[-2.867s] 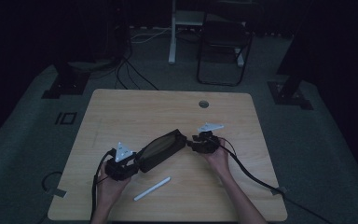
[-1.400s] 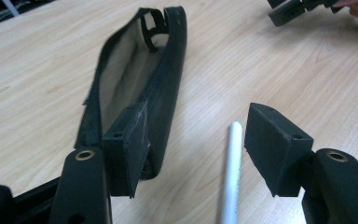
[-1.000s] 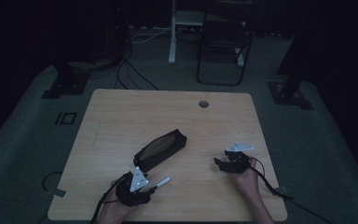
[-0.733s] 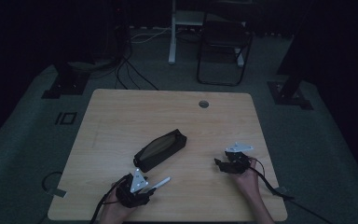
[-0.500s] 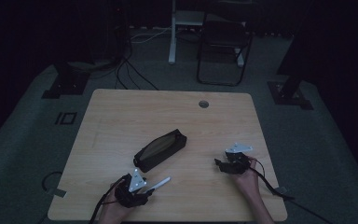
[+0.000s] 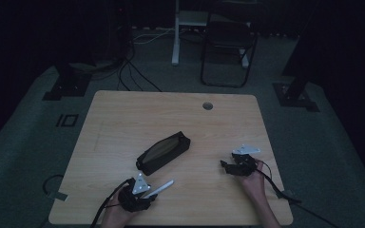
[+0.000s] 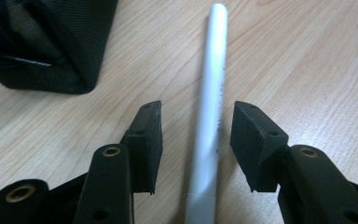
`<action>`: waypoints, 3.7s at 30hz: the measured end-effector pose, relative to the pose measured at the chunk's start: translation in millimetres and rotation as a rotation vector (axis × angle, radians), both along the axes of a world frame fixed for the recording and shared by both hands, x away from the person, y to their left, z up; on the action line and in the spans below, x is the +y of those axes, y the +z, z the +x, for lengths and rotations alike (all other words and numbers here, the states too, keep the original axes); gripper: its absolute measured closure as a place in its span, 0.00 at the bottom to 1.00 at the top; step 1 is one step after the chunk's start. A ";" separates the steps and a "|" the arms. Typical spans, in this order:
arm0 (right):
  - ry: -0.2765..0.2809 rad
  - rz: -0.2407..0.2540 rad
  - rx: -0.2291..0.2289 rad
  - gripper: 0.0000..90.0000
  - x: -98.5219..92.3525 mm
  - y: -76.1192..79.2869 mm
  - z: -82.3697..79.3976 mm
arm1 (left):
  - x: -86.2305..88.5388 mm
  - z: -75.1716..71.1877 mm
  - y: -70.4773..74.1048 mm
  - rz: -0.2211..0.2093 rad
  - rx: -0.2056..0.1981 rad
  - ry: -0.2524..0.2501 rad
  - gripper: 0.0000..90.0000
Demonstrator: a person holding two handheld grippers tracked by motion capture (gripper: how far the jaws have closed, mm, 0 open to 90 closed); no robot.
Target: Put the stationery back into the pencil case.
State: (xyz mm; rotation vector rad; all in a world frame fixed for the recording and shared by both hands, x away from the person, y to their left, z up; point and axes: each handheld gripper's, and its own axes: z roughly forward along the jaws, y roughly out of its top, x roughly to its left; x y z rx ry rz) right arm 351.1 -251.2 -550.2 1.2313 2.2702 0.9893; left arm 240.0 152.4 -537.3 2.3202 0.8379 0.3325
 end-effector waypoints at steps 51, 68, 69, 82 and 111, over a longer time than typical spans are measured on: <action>-0.008 0.018 -0.022 0.36 -6.3 -3.1 4.3 | -4.2 -0.5 7.3 -0.016 -0.010 -0.041 0.88; -0.008 0.018 -0.022 0.36 -6.3 -3.1 4.3 | 3.7 -2.1 30.1 -0.058 -0.056 -0.040 0.88; -0.008 0.018 -0.022 0.36 -6.3 -3.1 4.3 | 4.2 -2.1 31.9 -0.061 -0.058 -0.042 0.88; -0.008 0.018 -0.022 0.36 -6.3 -3.1 4.3 | 6.6 -2.5 51.5 -0.065 -0.085 -0.067 0.88; -0.008 0.018 -0.022 0.36 -6.3 -3.1 4.3 | 10.5 -8.3 92.5 -0.100 -0.143 -0.111 0.88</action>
